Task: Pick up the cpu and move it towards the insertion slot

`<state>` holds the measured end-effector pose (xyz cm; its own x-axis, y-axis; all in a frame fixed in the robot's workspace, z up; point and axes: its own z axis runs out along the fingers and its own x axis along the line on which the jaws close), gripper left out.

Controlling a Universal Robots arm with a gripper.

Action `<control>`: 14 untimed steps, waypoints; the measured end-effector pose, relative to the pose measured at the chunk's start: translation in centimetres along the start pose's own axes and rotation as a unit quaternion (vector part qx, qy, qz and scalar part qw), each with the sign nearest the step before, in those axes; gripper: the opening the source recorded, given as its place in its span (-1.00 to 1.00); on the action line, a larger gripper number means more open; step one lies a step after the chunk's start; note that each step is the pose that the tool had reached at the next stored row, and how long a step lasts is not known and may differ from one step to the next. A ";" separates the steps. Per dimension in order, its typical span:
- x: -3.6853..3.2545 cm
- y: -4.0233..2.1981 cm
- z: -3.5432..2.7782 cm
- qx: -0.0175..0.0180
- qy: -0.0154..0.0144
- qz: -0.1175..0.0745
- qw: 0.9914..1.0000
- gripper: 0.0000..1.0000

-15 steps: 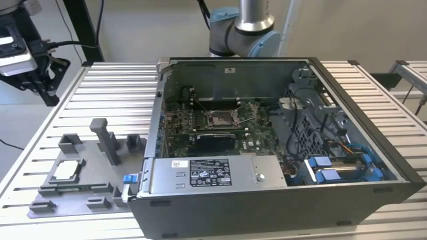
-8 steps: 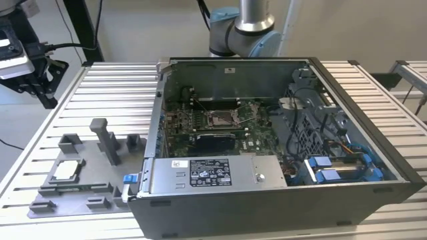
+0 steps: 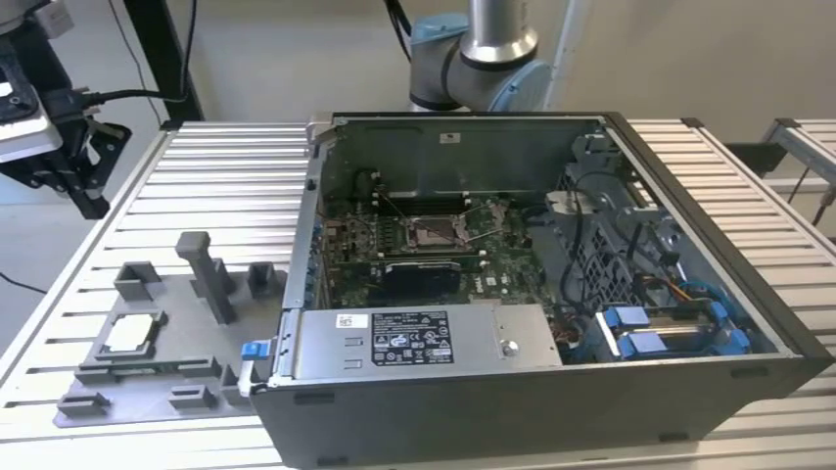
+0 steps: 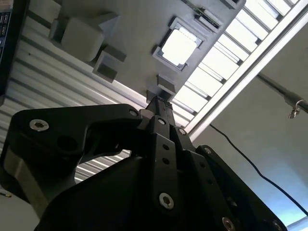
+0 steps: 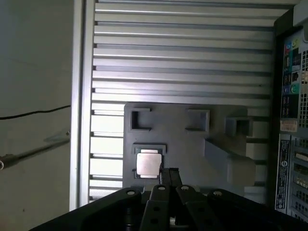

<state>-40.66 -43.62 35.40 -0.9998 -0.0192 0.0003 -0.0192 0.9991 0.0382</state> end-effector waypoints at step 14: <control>0.38 -0.70 0.00 0.000 0.000 0.000 1.000 -1.00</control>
<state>-41.02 -44.33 35.37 -0.9998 -0.0192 0.0002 -0.0192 0.9991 0.0382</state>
